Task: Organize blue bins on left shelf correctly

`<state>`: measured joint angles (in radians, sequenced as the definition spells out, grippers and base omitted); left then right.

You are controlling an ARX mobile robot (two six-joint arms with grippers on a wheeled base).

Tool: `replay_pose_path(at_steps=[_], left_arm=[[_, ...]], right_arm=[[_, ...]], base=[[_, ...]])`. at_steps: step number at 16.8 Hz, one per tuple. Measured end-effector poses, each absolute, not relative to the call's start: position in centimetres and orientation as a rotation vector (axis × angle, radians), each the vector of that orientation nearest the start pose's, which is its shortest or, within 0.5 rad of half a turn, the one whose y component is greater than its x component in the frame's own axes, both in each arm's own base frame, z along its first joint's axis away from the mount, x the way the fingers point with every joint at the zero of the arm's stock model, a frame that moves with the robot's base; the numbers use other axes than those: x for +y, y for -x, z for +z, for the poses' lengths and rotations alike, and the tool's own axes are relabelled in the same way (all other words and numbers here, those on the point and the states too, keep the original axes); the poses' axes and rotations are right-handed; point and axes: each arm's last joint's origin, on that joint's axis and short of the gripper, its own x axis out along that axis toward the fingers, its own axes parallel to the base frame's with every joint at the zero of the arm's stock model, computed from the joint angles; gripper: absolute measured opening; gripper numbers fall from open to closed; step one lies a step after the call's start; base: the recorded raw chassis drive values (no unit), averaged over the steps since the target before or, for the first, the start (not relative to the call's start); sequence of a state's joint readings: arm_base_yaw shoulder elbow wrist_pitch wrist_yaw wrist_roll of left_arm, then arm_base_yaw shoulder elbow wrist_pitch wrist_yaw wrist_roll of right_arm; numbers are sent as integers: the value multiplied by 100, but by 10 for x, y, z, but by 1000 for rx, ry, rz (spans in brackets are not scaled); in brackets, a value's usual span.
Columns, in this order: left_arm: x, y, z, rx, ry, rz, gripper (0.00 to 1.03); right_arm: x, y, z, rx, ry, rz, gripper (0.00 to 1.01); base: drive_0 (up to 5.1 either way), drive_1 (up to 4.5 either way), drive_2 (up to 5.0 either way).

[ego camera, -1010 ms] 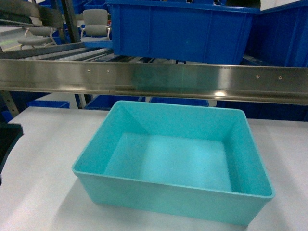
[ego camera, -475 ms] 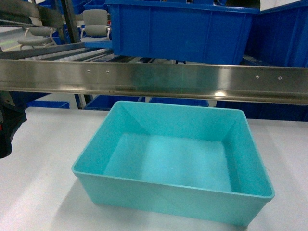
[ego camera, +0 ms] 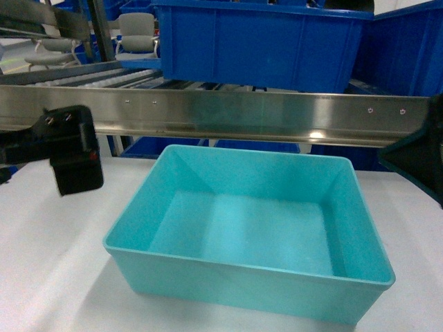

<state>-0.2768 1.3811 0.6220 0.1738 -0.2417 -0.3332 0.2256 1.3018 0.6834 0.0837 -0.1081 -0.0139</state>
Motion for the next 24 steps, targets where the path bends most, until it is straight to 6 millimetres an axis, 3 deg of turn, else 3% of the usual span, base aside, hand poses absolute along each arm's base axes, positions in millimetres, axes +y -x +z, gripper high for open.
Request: replay_pose_path(at_steps=[2, 5, 9, 12, 15, 19, 24], left_arm=[[-76, -279, 184, 556, 180, 46, 98], [-78, -294, 157, 638, 178, 55, 98], [-75, -310, 149, 643, 199, 57, 98], [-80, -321, 131, 706, 181, 42, 98], [-88, -331, 129, 702, 169, 20, 98], [-95, -334, 107, 758, 134, 23, 98], [-99, -334, 103, 766, 123, 21, 98]], right_arm=[[70, -278, 206, 581, 84, 333, 98], [73, -300, 176, 635, 168, 301, 98], [74, -324, 158, 661, 205, 293, 98], [70, -340, 137, 697, 221, 255, 98], [65, -353, 133, 698, 223, 239, 98], [63, -357, 117, 730, 226, 236, 98], [55, -356, 100, 761, 215, 203, 98]], base=[[0, 0, 0], [0, 0, 0], [0, 0, 0], [0, 0, 0], [0, 0, 0], [0, 0, 0], [0, 0, 0]])
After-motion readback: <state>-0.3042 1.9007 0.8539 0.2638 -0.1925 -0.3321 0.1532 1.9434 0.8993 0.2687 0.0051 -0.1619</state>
